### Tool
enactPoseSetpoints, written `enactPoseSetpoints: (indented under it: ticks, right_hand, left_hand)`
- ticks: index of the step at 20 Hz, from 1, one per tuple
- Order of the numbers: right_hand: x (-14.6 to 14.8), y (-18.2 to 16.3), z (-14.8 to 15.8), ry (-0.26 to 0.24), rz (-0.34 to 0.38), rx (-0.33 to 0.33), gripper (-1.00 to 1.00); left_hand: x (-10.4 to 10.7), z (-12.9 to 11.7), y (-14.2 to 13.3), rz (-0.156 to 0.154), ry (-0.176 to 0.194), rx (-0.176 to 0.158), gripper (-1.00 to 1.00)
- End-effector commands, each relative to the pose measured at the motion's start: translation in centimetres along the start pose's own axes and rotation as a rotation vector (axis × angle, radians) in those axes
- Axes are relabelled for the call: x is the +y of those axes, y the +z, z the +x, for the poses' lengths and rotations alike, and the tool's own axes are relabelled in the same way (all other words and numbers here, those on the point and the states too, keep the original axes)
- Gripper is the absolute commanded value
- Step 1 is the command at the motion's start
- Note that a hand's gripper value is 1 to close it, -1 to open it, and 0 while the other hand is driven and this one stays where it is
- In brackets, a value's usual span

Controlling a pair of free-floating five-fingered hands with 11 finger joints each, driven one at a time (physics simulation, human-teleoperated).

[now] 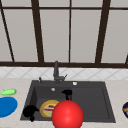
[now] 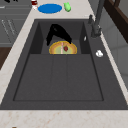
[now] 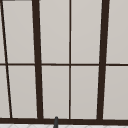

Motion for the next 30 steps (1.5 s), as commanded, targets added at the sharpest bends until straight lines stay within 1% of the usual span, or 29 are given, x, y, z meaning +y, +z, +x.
enactPoseSetpoints:
  ticks: [1, 6, 9, 10, 12, 15, 16, 17, 18, 19, 21, 23, 25, 27, 30]
  right_hand:
    - [1.3, -0.2, 2.2, -0.033, 0.105, 0.04, -1.0]
    - [3.1, -0.7, 5.0, -0.06, 0.21, 0.064, -1.0]
    - [4.7, -1.8, 6.5, -0.072, 0.241, 0.076, -1.0]
    - [5.4, -2.2, 7.0, -0.07, 0.243, 0.077, -1.0]
    - [7.0, -3.0, 8.1, -0.038, 0.206, 0.066, -1.0]
    - [9.2, -4.1, 9.5, -0.028, 0.208, 0.082, -1.0]
    - [9.5, -4.4, 9.9, -0.022, 0.197, 0.087, -1.0]
    - [9.6, -4.8, 10.2, -0.025, 0.183, 0.088, -1.0]
    - [9.6, -4.9, 10.4, -0.041, 0.171, 0.093, -1.0]
    - [9.9, -5.3, 10.9, -0.038, 0.168, 0.093, -1.0]
    - [10.4, -6.2, 11.5, -0.026, 0.188, 0.097, -1.0]
    - [10.8, -7.0, 12.2, -0.005, 0.202, 0.086, -1.0]
    - [11.1, -7.8, 12.6, -0.006, 0.218, 0.083, -1.0]
    - [11.6, -8.5, 13.0, -0.001, 0.219, 0.084, -1.0]
    - [12.5, -10.0, 13.1, 0.01, 0.189, 0.079, -1.0]
  left_hand:
    - [0.0, 0.0, 0.0, 0.0, 0.0, 0.0, 0.0]
    - [0.0, 0.0, 0.0, 0.0, 0.0, 0.0, 0.0]
    - [0.0, 0.0, 0.0, 0.0, 0.0, 0.0, 0.0]
    - [0.0, 0.0, 0.0, 0.0, 0.0, 0.0, 0.0]
    - [0.0, 0.0, 0.0, 0.0, 0.0, 0.0, 0.0]
    - [0.0, 0.0, 0.0, 0.0, 0.0, 0.0, 0.0]
    - [0.0, 0.0, 0.0, 0.0, 0.0, 0.0, 0.0]
    - [0.0, 0.0, 0.0, 0.0, 0.0, 0.0, 0.0]
    - [0.0, 0.0, 0.0, 0.0, 0.0, 0.0, 0.0]
    - [0.0, 0.0, 0.0, 0.0, 0.0, 0.0, 0.0]
    - [0.0, 0.0, 0.0, 0.0, 0.0, 0.0, 0.0]
    - [0.0, 0.0, 0.0, 0.0, 0.0, 0.0, 0.0]
    - [0.0, 0.0, 0.0, 0.0, 0.0, 0.0, 0.0]
    - [0.0, 0.0, 0.0, 0.0, 0.0, 0.0, 0.0]
    - [0.0, 0.0, 0.0, 0.0, 0.0, 0.0, 0.0]
